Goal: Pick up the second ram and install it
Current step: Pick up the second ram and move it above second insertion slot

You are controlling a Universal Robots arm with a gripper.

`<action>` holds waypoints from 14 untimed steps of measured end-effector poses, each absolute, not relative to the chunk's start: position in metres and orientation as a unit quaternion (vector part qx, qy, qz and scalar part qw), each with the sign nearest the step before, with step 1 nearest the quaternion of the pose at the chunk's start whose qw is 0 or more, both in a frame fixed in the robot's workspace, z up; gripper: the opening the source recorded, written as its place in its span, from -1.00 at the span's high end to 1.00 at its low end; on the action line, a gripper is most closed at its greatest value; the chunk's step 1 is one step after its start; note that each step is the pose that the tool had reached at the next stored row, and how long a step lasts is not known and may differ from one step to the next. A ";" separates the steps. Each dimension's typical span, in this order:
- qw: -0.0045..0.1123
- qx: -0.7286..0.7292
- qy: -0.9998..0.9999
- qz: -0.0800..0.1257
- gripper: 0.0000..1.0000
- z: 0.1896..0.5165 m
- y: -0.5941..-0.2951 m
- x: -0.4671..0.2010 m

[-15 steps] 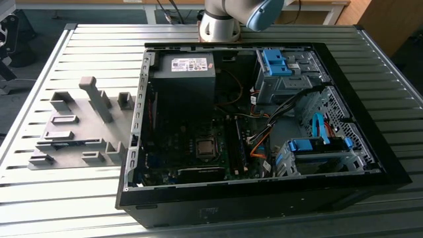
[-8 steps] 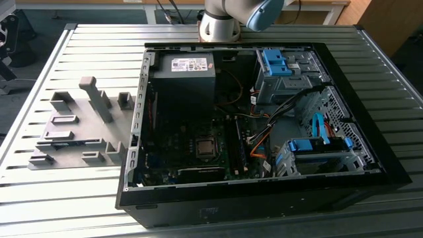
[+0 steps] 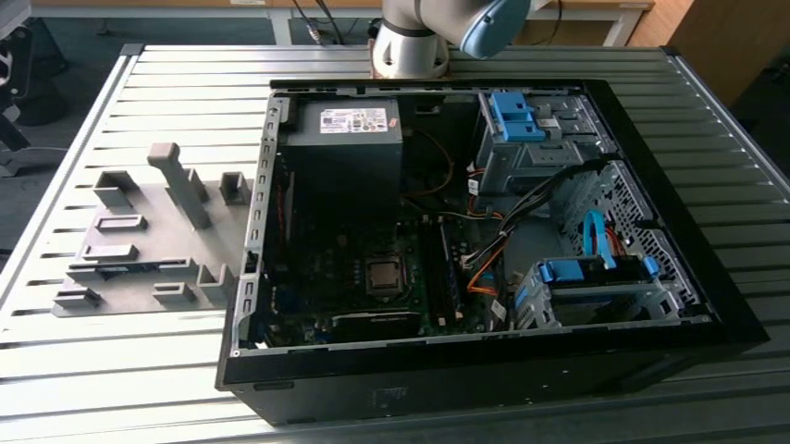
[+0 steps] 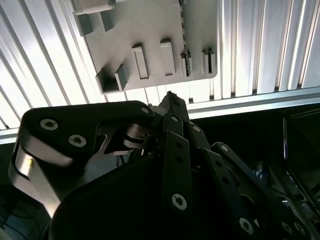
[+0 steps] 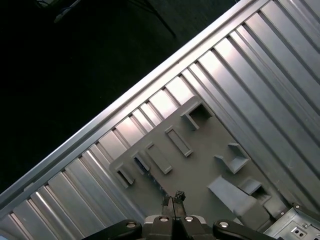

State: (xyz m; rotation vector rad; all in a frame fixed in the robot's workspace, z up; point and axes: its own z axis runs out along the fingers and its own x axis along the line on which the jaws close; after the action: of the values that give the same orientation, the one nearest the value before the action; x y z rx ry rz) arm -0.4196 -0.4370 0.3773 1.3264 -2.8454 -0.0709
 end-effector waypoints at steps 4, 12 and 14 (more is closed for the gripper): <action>0.001 0.446 -0.895 -0.023 0.79 0.377 -0.437 -0.420; 0.003 0.504 -0.863 -0.022 0.79 0.377 -0.437 -0.420; 0.003 0.518 -0.855 -0.022 0.79 0.377 -0.437 -0.420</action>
State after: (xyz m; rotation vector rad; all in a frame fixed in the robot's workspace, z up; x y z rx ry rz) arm -0.4203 -0.4371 0.3768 1.6254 -2.6802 -0.0702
